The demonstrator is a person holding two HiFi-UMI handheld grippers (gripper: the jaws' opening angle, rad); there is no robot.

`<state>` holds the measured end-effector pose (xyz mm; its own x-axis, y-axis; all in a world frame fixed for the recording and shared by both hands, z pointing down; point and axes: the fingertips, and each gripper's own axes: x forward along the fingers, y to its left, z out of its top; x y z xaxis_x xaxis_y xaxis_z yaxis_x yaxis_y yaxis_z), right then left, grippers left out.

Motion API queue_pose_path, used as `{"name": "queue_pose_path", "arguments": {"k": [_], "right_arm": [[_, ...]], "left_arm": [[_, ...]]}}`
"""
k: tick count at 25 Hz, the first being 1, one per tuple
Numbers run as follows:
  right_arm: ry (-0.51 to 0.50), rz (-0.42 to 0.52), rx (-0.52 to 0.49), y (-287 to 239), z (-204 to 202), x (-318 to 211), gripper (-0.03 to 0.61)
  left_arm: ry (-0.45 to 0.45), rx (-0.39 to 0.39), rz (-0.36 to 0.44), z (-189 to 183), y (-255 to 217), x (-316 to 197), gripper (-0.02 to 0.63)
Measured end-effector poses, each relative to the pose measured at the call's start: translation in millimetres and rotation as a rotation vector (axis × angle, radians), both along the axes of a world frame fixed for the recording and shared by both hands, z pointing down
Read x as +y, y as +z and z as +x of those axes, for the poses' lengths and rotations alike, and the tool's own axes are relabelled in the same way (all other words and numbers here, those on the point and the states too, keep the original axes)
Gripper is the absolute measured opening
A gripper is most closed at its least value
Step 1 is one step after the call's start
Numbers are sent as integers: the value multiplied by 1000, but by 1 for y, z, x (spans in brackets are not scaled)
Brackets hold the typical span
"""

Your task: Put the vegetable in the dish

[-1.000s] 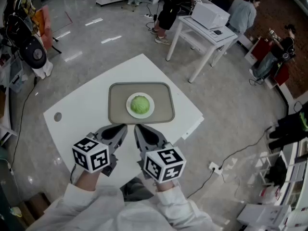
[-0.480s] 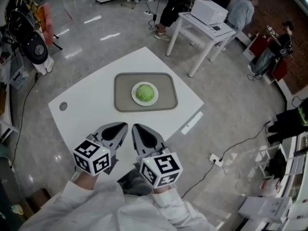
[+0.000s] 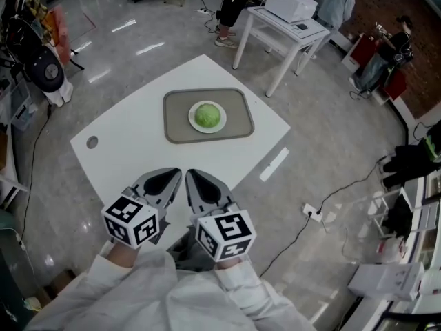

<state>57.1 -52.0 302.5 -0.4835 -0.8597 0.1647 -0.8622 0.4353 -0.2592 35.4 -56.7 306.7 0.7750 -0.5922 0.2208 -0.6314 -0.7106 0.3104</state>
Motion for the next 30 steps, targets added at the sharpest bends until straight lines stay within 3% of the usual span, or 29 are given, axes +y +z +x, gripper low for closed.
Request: {"name": "queue_pose_path", "arguments": {"k": [17, 30], "right_arm": [[13, -19, 52, 6, -8, 7, 12], [35, -46, 81, 9, -9, 6, 12]], "left_arm": [[3, -2, -30, -20, 5, 6, 8], [32, -51, 13, -24, 5, 6, 8]]}}
